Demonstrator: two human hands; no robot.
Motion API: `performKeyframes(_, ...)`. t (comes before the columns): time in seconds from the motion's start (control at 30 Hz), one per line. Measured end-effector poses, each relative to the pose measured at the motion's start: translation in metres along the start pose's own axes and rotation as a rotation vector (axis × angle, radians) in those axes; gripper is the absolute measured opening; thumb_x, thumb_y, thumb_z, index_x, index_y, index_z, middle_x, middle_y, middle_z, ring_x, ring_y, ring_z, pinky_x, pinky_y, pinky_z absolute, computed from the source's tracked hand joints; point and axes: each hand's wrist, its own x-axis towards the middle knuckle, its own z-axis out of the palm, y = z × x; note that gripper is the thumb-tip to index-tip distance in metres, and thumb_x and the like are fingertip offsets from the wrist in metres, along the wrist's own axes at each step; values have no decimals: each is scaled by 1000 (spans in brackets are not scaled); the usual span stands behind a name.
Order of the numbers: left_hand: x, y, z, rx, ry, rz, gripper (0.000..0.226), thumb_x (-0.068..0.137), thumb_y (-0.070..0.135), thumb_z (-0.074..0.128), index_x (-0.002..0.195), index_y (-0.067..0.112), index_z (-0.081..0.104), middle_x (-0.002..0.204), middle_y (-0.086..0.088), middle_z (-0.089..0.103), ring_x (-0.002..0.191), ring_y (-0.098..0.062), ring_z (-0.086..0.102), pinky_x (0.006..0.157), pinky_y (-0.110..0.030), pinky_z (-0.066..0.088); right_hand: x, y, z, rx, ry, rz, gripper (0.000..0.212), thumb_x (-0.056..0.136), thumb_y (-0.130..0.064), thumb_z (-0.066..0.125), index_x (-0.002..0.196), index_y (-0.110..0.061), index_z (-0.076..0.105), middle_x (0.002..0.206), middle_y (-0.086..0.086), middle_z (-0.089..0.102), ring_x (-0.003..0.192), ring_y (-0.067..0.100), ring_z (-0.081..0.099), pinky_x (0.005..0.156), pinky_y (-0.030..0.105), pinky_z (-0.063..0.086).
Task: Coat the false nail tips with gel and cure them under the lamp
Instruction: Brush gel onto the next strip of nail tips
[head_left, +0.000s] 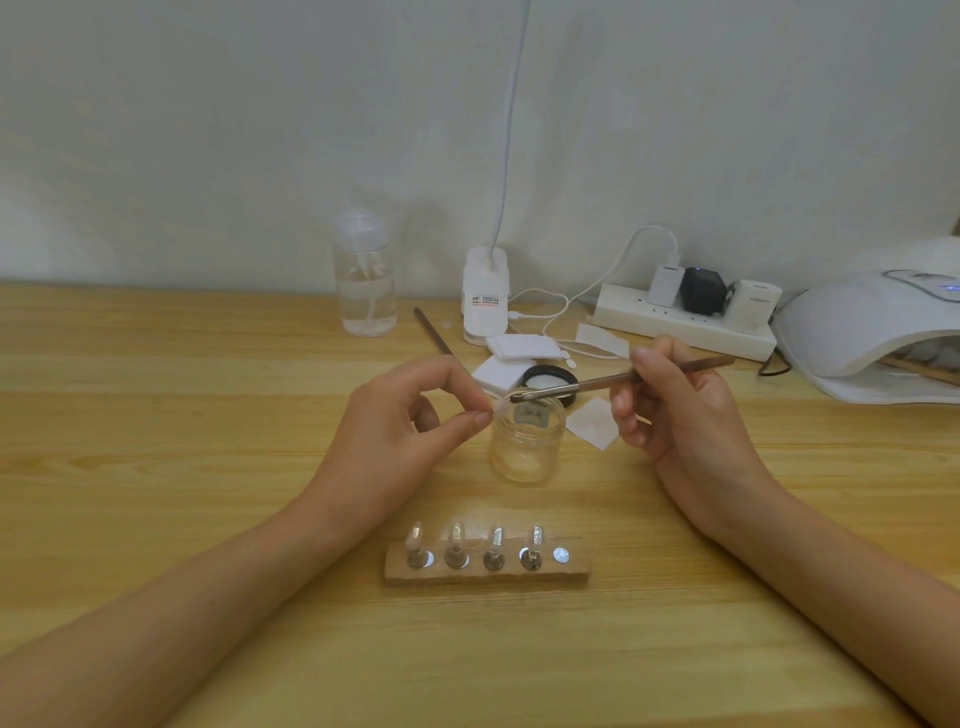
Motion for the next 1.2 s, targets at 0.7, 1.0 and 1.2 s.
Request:
performKeyframes(0.7, 0, 2, -1, 25, -14, 86, 20, 83, 14, 76, 77, 31, 67, 64, 34, 56, 52, -7, 33, 54, -6, 31, 1, 3, -1, -44, 40, 17, 23, 85, -35, 63, 71, -20, 52, 60, 0, 61, 54, 10, 54, 42, 17, 38)
performKeyframes(1.0, 0, 0, -1, 18, -9, 72, 22, 82, 15, 77, 76, 34, 68, 65, 33, 57, 51, -7, 29, 52, -7, 29, 0, 1, 0, -56, 43, 11, 24, 86, -34, 60, 75, -16, 49, 59, 0, 61, 50, 9, 51, 40, 16, 35)
performKeyframes(1.2, 0, -1, -2, 18, -5, 58, 22, 81, 14, 78, 77, 34, 69, 71, 30, 61, 52, -8, 31, 53, -8, 31, -1, -1, 3, -65, -6, -7, 25, 88, -34, 59, 75, -17, 48, 59, 0, 61, 50, 10, 51, 41, 16, 36)
